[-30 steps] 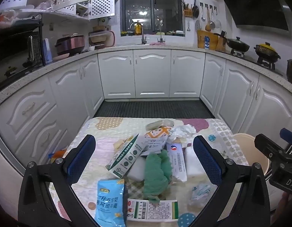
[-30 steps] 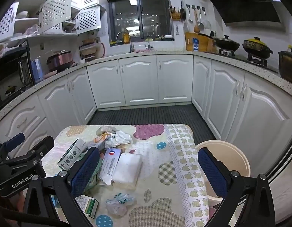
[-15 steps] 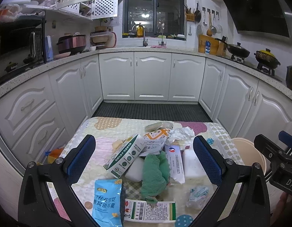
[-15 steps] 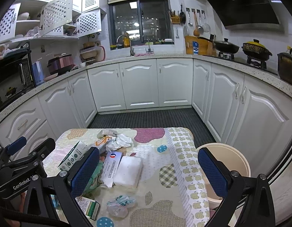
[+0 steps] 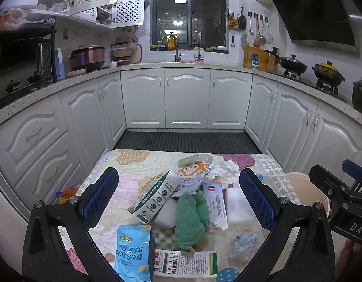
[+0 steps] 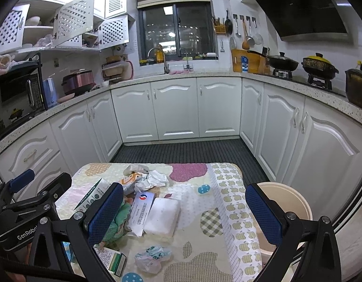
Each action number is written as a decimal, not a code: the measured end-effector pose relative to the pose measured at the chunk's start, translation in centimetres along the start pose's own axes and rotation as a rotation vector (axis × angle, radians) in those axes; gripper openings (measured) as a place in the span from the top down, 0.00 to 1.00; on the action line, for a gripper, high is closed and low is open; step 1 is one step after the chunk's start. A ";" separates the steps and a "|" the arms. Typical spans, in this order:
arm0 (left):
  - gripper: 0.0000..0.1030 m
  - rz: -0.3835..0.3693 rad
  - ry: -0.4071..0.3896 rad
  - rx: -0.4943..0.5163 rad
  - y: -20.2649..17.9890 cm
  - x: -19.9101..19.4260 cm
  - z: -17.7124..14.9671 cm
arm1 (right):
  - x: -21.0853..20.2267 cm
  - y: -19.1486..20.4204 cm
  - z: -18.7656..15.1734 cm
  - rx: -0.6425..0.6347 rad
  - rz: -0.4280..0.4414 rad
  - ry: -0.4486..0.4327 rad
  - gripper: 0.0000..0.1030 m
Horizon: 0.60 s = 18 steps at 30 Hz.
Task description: Collect trash
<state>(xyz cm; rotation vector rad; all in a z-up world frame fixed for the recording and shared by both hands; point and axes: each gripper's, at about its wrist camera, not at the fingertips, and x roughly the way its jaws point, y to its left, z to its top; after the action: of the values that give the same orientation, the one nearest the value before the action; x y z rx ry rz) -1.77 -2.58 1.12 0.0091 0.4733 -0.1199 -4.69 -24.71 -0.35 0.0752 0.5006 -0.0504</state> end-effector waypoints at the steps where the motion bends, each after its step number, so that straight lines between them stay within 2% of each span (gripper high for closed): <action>1: 0.00 0.000 -0.002 0.000 0.0 0.0 0.0 | 0.0 0.0 0.0 -0.001 0.000 -0.002 0.00; 18: 0.00 0.001 -0.009 -0.011 0.3 0.0 -0.3 | 0.3 0.0 -0.1 -0.002 0.001 0.008 0.00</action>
<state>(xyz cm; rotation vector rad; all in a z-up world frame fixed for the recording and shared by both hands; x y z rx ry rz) -1.86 -2.29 0.82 -0.0022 0.4653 -0.1158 -4.48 -24.75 -0.56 0.0742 0.5088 -0.0487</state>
